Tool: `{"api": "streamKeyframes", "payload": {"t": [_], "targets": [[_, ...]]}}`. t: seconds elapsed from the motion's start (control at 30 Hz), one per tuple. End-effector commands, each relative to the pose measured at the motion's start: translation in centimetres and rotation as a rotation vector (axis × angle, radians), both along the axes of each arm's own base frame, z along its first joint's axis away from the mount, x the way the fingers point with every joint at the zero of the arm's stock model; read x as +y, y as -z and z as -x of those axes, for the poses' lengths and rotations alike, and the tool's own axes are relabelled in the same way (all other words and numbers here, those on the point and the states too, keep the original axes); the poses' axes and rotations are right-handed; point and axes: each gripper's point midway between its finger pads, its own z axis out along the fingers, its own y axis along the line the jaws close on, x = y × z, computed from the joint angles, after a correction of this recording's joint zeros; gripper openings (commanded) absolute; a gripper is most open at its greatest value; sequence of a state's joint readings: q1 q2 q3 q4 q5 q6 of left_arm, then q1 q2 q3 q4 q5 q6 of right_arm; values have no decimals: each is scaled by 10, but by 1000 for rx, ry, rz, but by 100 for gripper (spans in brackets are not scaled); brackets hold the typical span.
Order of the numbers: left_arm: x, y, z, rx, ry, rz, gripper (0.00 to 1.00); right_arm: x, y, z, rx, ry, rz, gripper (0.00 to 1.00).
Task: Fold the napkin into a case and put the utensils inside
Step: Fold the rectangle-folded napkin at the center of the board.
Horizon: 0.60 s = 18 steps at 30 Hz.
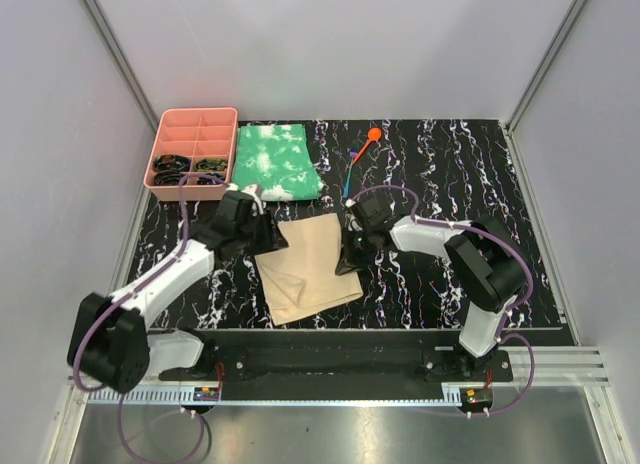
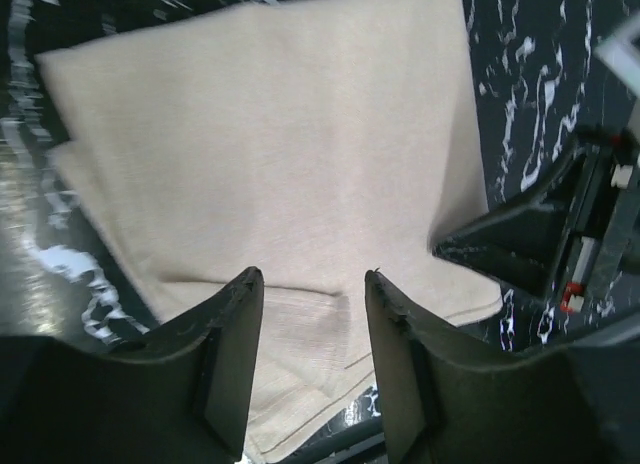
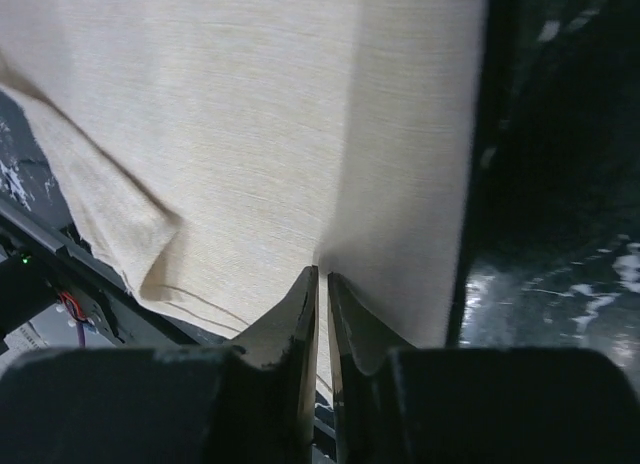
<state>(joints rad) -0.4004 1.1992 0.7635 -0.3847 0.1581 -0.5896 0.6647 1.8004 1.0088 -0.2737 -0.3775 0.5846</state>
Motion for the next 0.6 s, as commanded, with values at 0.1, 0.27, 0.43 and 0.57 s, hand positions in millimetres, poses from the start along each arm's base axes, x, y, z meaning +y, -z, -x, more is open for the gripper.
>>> {"api": "streamKeyframes", "payload": {"t": [0.1, 0.27, 0.43, 0.57], "targets": [[-79, -8, -8, -44, 221, 82, 50, -49, 0, -35, -40, 106, 81, 16], [-117, 3, -1, -13, 367, 60, 48, -70, -10, -48, -101, 64, 192, 16], [-149, 1, 16, -27, 504, 44, 48, -69, -37, -61, -164, 62, 199, 16], [-154, 16, 28, 8, 539, -9, 48, -54, -55, -52, -137, 71, 81, 16]]}}
